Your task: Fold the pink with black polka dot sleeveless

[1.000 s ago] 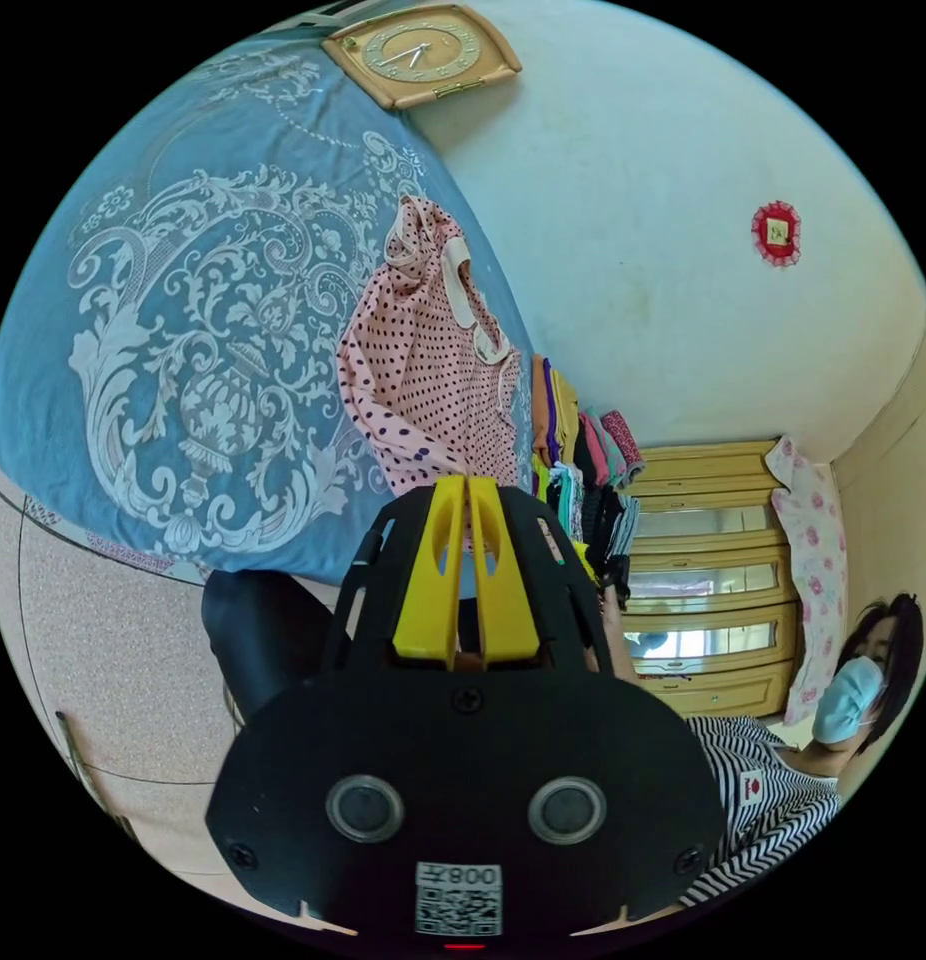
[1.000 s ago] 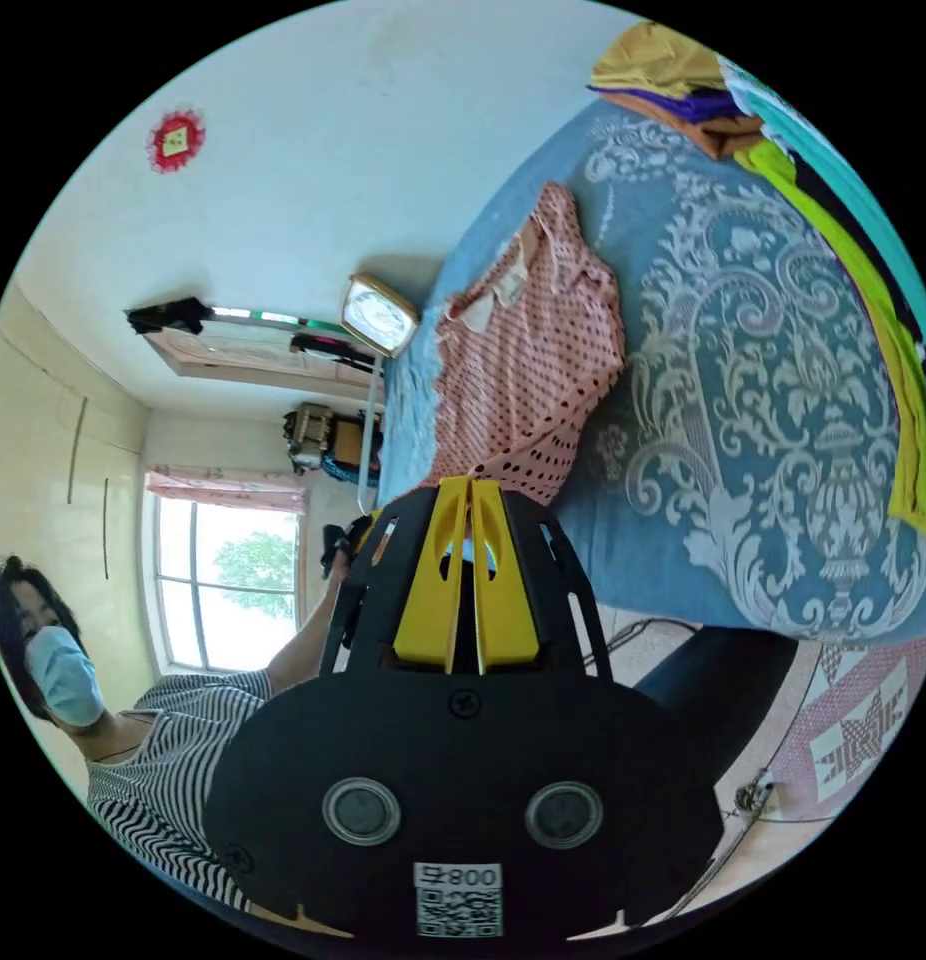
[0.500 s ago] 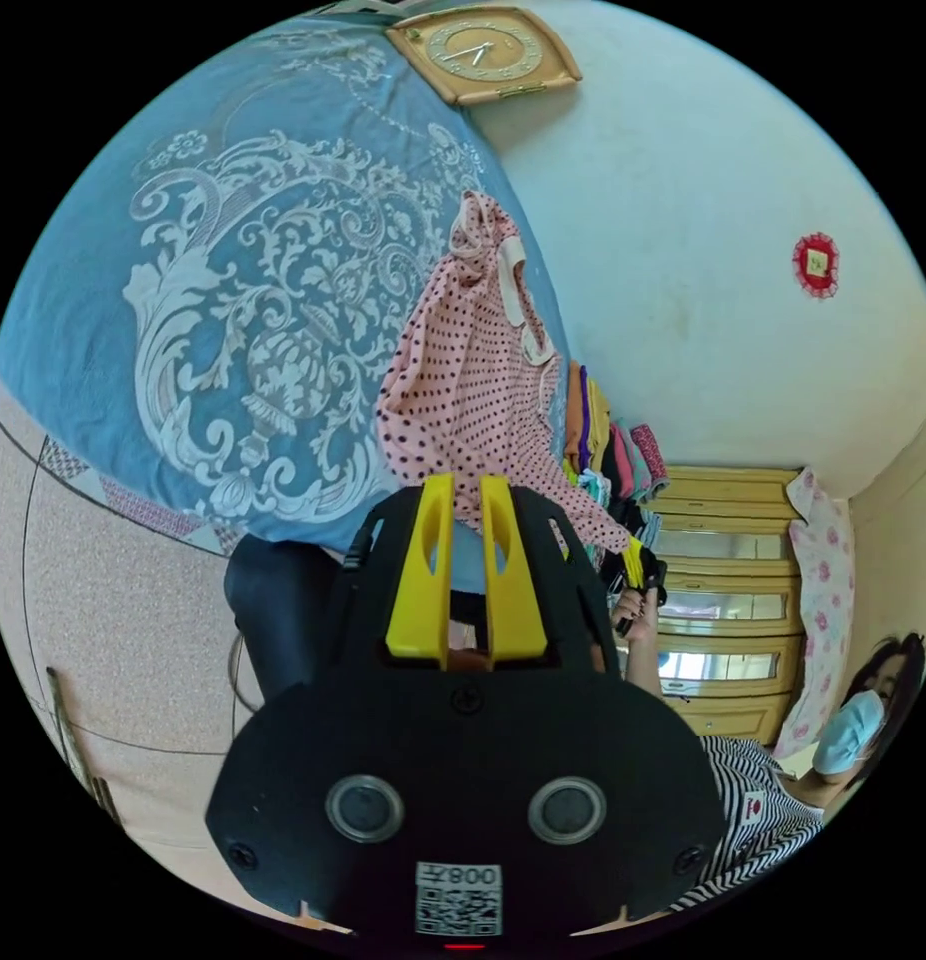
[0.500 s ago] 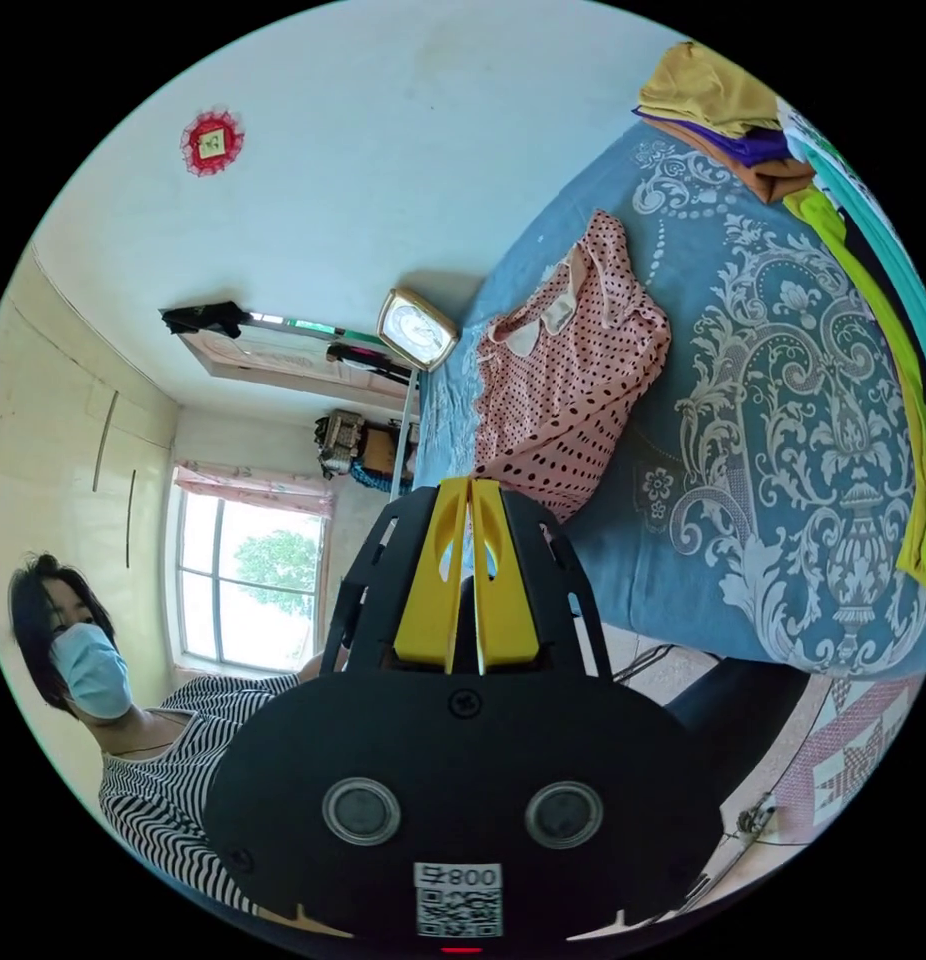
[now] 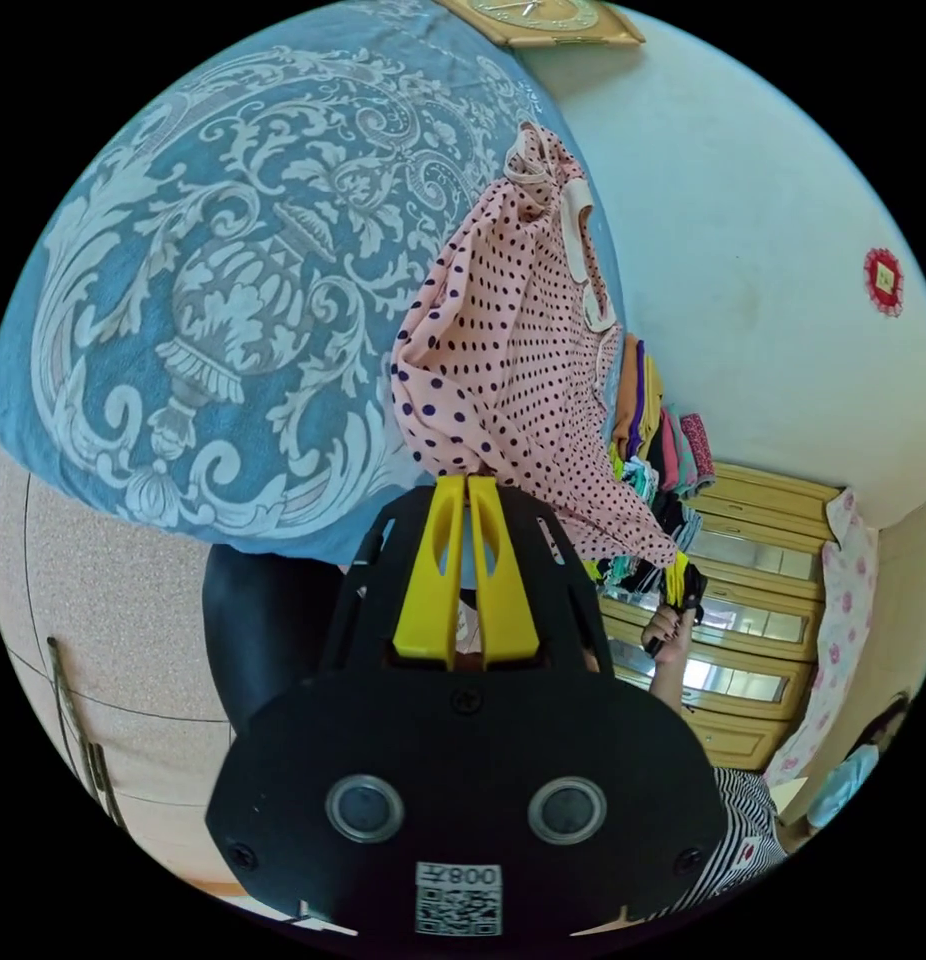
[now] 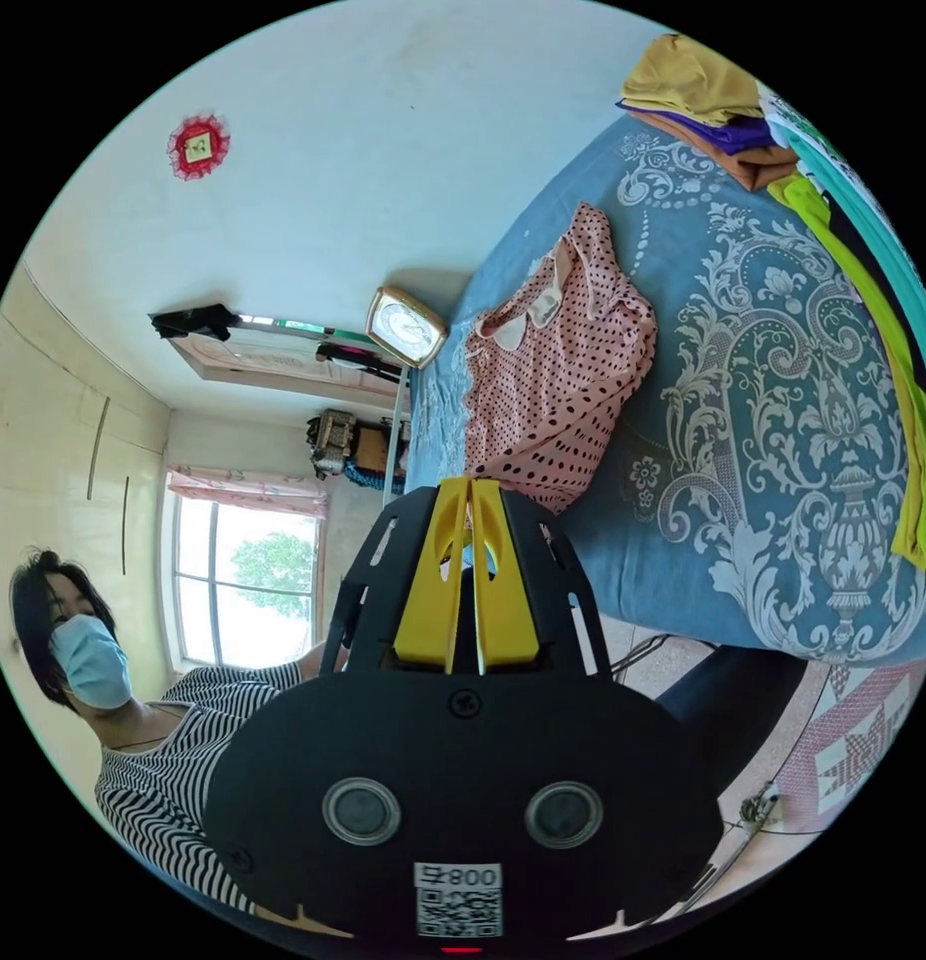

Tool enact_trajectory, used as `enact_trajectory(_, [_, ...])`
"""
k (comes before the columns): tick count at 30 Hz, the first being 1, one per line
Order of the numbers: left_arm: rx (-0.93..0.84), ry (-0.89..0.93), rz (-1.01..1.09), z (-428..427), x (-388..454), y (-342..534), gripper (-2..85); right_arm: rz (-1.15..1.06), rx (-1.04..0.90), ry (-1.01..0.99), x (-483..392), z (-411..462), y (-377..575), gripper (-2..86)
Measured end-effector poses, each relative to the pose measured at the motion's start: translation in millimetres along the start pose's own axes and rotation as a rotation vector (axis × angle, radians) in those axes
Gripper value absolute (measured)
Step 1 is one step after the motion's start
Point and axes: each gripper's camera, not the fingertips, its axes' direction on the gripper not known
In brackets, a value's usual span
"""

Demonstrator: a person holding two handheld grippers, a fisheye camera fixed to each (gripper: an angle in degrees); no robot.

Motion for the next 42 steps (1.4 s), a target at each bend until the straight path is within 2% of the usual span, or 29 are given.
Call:
enact_trajectory(10, [0.128,0.2,0.063,-87.1,-49.2,19.9,0.2,0.053,-0.029,0.031,56.3,-27.3,-7.3,0.1])
enact_trajectory(17, [0.134,0.197,0.015,-109.8,-95.1,28.7,0.1,0.16,-0.066,0.058,112.8,-28.7,7.1,0.1])
enact_trajectory(23, [0.107,0.172,-0.021,-107.9,-121.0,0.0,0.1,0.225,-0.088,0.1,147.8,-21.6,-15.7,0.2])
enact_trajectory(28, [0.106,0.167,0.004,-113.5,-112.8,-72.8,0.1,0.199,-0.07,0.103,148.4,-26.1,-80.0,0.1])
enact_trajectory(32, [0.172,0.214,0.076,-136.5,-67.2,-149.7,0.1,0.098,-0.014,0.103,105.3,-46.8,-187.4,0.1])
enact_trajectory(34, [0.254,0.26,0.203,-169.6,-6.4,-198.7,0.1,0.011,0.046,0.085,61.6,-67.2,-238.8,0.1])
enact_trajectory(38, [0.367,0.263,0.475,-236.9,109.9,-239.3,0.1,-0.273,0.186,0.066,-88.0,-130.2,-322.9,0.1])
enact_trajectory(42, [0.477,0.24,0.745,-310.3,208.4,-223.2,0.2,-0.544,0.27,0.098,-224.6,-183.4,-322.0,0.1])
